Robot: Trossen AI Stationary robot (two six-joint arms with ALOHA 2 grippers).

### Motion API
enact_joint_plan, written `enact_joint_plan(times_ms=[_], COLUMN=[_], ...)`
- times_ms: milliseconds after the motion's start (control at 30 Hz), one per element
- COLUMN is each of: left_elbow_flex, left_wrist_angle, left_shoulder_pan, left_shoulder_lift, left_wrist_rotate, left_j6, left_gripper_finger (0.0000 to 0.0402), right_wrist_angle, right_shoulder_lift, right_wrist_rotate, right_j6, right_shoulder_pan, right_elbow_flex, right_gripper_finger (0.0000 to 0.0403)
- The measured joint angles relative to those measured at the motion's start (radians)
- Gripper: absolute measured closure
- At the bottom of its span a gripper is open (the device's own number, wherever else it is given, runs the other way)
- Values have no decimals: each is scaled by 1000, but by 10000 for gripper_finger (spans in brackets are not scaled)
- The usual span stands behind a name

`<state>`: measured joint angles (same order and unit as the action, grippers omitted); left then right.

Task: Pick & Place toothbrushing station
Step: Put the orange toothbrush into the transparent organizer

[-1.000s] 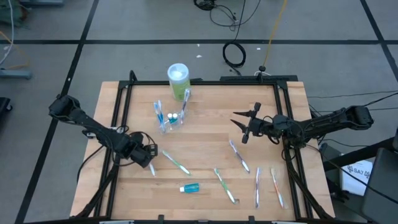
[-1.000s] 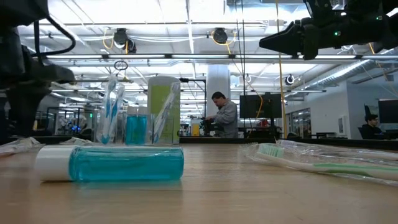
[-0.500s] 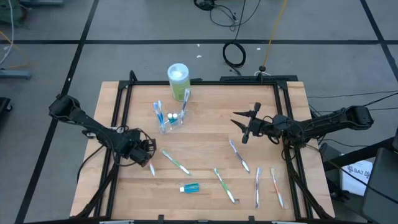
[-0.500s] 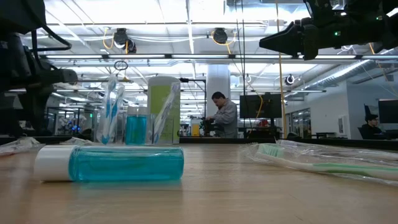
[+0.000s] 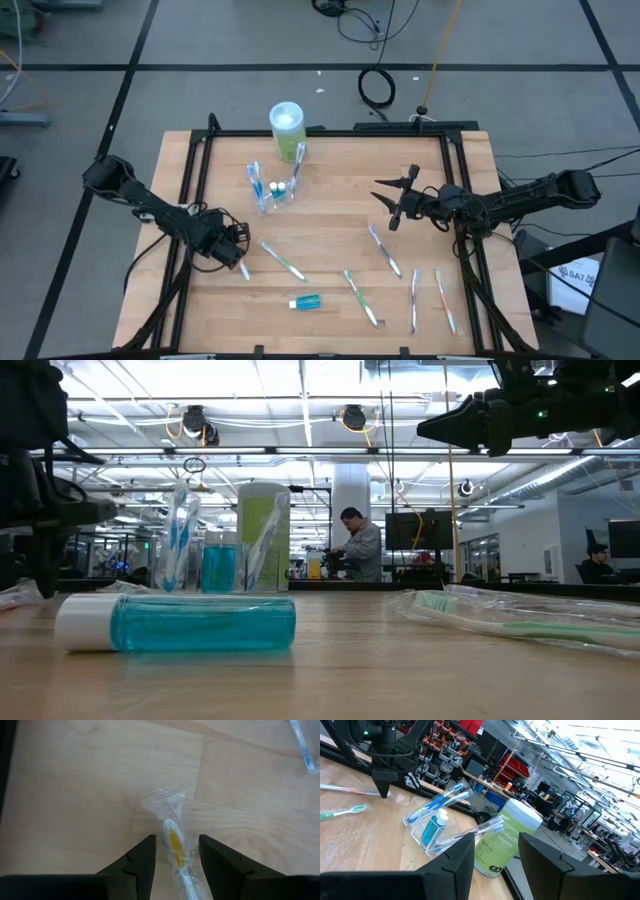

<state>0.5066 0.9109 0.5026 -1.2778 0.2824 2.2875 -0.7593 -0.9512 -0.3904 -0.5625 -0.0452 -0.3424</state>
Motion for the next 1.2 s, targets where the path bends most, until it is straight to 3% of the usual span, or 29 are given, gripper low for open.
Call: enact_joint_plan(times_ms=[433, 667, 900, 1200], left_elbow_flex=[-5, -6, 51, 265], left_wrist_angle=[-2, -38, -104, -84], left_shoulder_pan=[0, 0, 0, 0], left_shoulder_lift=[1, 1, 0, 3], left_wrist_rotate=[7, 22, 240, 514], left_j6=[3, -34, -241, -639], left_gripper_finger=[348, 344, 346, 350], right_wrist_angle=[0, 0, 0, 0], right_shoulder_lift=[0, 0, 0, 0], right_wrist_rotate=[0, 0, 0, 0], right_j6=[0, 0, 1, 27], right_shoulder_pan=[0, 0, 0, 0], right_elbow_flex=[0, 0, 0, 0], right_gripper_finger=[259, 259, 259, 259])
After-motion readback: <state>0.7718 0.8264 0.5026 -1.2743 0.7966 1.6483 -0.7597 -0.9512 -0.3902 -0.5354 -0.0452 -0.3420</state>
